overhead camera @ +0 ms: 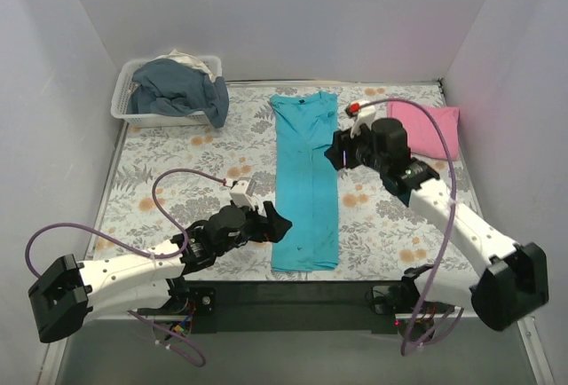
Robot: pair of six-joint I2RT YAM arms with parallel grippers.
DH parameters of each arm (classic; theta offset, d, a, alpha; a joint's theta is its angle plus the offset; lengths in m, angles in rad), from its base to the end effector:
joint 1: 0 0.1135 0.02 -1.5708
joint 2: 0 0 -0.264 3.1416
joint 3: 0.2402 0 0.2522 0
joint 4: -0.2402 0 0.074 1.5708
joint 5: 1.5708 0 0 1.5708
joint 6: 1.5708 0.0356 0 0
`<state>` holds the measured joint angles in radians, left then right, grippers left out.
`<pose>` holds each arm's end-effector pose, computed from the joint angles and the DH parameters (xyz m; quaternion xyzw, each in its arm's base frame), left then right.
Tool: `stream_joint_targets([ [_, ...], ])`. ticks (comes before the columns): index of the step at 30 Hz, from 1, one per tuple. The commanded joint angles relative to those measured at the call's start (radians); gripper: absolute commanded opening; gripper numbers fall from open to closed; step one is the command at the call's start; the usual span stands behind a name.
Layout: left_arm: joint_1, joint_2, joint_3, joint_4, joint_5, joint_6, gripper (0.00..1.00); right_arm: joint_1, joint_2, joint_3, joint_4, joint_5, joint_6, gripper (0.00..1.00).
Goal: Fold and stack the t-shirts
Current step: Fold the tshirt
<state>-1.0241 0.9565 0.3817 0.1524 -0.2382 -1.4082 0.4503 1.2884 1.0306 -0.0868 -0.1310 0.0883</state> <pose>0.1138 -0.1708 0.2019 -0.2225 0.8060 -0.4711 0.2808 0.2694 0.1354 0.3257 -0.1840 0.7960 0.2044 0.5392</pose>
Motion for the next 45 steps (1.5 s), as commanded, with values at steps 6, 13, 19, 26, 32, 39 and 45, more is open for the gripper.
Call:
stream_joint_targets([
  [6, 0.015, -0.029, -0.03, -0.234, 0.16, -0.054, 0.75, 0.201, -0.407, -0.381, -0.108, 0.248, 0.194, 0.49],
  [13, 0.015, -0.064, -0.082, -0.292, 0.289, -0.116, 0.75, 0.34, -0.503, -0.455, -0.312, 0.311, 0.347, 0.49],
  [19, 0.015, -0.059, -0.112, -0.295, 0.326, -0.178, 0.74, 0.425, -0.557, -0.524, -0.341, 0.297, 0.467, 0.48],
  [26, 0.013, -0.036, -0.124, -0.294, 0.347, -0.205, 0.73, 0.612, -0.551, -0.618, -0.386, 0.347, 0.665, 0.47],
  [32, 0.013, 0.022, -0.135, -0.248, 0.361, -0.224, 0.7, 0.676, -0.555, -0.645, -0.383, 0.383, 0.752, 0.47],
  [39, 0.01, 0.067, -0.129, -0.237, 0.367, -0.229, 0.66, 0.686, -0.509, -0.675, -0.329, 0.404, 0.769, 0.47],
  [45, -0.001, 0.111, -0.125, -0.244, 0.359, -0.238, 0.64, 0.686, -0.506, -0.718, -0.262, 0.39, 0.783, 0.47],
])
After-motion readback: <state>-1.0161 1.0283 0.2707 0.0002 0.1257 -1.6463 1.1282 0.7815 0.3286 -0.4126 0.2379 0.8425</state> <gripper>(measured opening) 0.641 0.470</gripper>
